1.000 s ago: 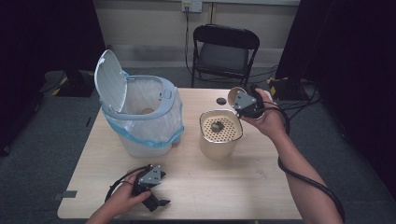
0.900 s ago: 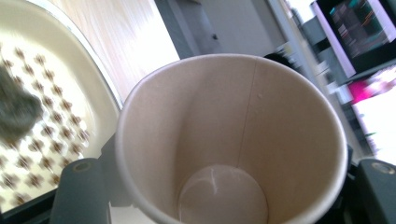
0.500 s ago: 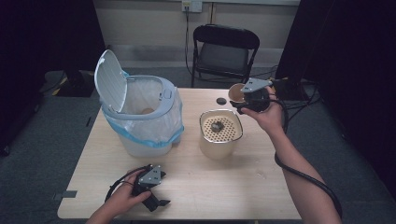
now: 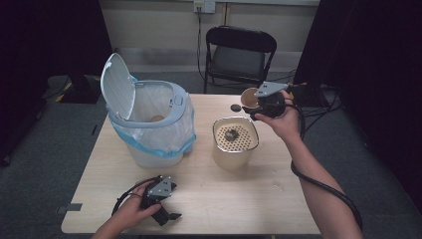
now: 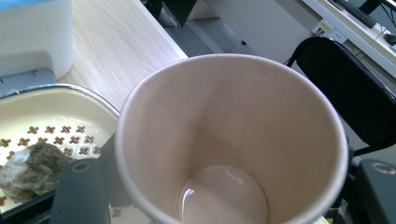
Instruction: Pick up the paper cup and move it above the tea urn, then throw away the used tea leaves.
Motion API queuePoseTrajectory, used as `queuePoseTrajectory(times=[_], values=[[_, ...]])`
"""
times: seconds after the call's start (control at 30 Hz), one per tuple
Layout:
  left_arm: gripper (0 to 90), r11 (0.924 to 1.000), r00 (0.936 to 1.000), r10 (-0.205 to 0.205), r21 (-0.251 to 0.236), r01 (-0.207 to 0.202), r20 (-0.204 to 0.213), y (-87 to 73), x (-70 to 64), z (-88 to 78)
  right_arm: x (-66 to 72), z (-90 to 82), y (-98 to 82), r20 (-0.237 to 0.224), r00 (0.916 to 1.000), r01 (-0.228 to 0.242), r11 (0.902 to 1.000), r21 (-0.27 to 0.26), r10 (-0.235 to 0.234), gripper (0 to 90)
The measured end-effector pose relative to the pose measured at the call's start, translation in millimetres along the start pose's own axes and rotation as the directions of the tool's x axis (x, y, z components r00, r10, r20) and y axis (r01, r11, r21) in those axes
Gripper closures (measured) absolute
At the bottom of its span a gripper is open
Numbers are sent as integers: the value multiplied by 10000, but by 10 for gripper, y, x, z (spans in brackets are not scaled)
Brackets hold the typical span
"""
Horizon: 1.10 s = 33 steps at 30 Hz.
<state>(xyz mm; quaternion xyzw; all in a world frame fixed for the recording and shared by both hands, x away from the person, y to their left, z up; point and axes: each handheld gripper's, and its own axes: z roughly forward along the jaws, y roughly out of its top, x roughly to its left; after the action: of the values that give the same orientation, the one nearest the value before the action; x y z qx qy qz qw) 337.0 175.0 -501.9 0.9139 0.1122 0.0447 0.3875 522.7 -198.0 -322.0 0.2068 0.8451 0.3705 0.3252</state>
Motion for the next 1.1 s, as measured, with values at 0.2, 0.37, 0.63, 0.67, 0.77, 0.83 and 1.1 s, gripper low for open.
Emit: queuePoseTrajectory(times=[0.2,0.37,0.63,0.67,0.77,0.83,1.1], values=[[0,10000,10000,1,-1,-1,5,0,0,0,4,-6,16,-38,10000,-32,10000,19,32,277],[0,10000,10000,3,2,-3,1,0,0,0,-3,-5,17,-185,9994,-292,9995,-76,291,276],[0,10000,10000,1,-1,-1,1,0,0,0,-1,-14,103,-313,9993,-225,9997,-122,221,274],[0,10000,10000,-2,-6,2,3,0,0,0,-1,-13,121,-334,9992,-229,9996,-160,223,274],[0,10000,10000,-2,0,2,1,0,0,0,4,-2,175,-452,9985,-331,9992,-228,321,273],[0,10000,10000,-2,-2,2,5,0,0,0,13,13,207,-568,9977,-392,9990,-223,379,273],[0,10000,10000,4,0,-4,0,0,0,1,69,86,346,-965,9949,-308,9995,-108,296,272]])
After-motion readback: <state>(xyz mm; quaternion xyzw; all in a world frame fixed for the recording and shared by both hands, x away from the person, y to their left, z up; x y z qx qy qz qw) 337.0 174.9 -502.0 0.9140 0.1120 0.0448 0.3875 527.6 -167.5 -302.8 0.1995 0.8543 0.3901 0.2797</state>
